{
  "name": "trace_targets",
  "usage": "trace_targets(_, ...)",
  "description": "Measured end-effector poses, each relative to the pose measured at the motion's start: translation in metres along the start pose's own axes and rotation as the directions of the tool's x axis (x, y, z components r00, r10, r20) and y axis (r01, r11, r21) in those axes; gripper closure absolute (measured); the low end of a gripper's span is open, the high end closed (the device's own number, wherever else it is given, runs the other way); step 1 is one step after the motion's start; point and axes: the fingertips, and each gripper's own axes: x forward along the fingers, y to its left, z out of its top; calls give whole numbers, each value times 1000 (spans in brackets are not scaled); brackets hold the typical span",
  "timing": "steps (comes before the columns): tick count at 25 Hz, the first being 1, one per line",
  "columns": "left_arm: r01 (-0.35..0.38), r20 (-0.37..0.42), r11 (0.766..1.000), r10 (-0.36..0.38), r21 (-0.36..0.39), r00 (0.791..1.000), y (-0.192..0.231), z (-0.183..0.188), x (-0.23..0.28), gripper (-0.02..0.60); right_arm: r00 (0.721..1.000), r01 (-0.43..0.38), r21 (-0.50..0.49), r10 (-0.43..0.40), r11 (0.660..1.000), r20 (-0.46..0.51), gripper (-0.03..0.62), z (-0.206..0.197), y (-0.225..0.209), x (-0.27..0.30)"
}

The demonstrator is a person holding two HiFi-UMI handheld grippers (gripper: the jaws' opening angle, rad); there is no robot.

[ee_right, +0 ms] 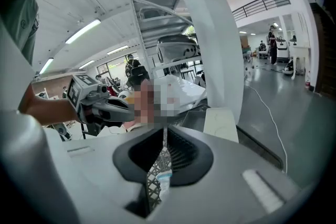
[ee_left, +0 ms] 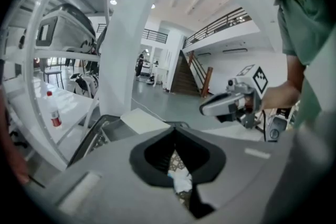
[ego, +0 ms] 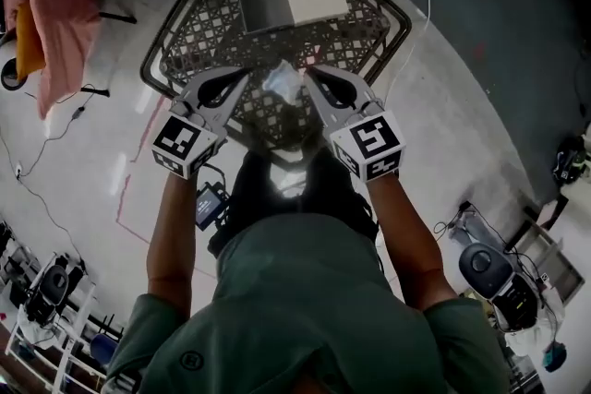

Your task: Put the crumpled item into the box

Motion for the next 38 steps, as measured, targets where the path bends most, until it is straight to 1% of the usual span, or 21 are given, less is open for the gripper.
trace_targets(6,18,-83,999,-22,-51,996,10,-62,37,577,996,-4,42,7,999,-94,548,-59,-24,31)
trace_targets(11,26,-141,994,-41,-106,989,20,-112,64,545,984,-23,86,38,996,-171,529,-110,-36,62)
trace_targets(15,33,-196,987,-63,-154,979,24,-157,82,516,970,-42,122,70,992,-234,509,-152,-39,84)
trace_targets(19,43,-243,983,-86,-179,966,24,-194,97,483,949,-63,161,109,985,-297,470,-192,-39,101)
trace_targets(22,41,-281,980,-95,-194,955,28,-221,106,445,934,-60,167,114,984,-339,453,-215,-43,112)
trace_targets(27,46,-318,972,-120,-231,940,27,-245,116,385,917,-51,191,122,980,-381,430,-238,-47,119)
trace_targets(31,60,-343,968,-145,-244,928,24,-259,123,380,902,-53,208,136,977,-410,422,-252,-49,126)
trace_targets(33,64,-348,967,-150,-247,925,23,-264,126,388,892,-55,208,142,977,-429,425,-260,-49,129)
trace_targets(38,72,-350,963,-163,-259,922,17,-269,130,458,879,-62,205,150,977,-452,481,-274,-49,133)
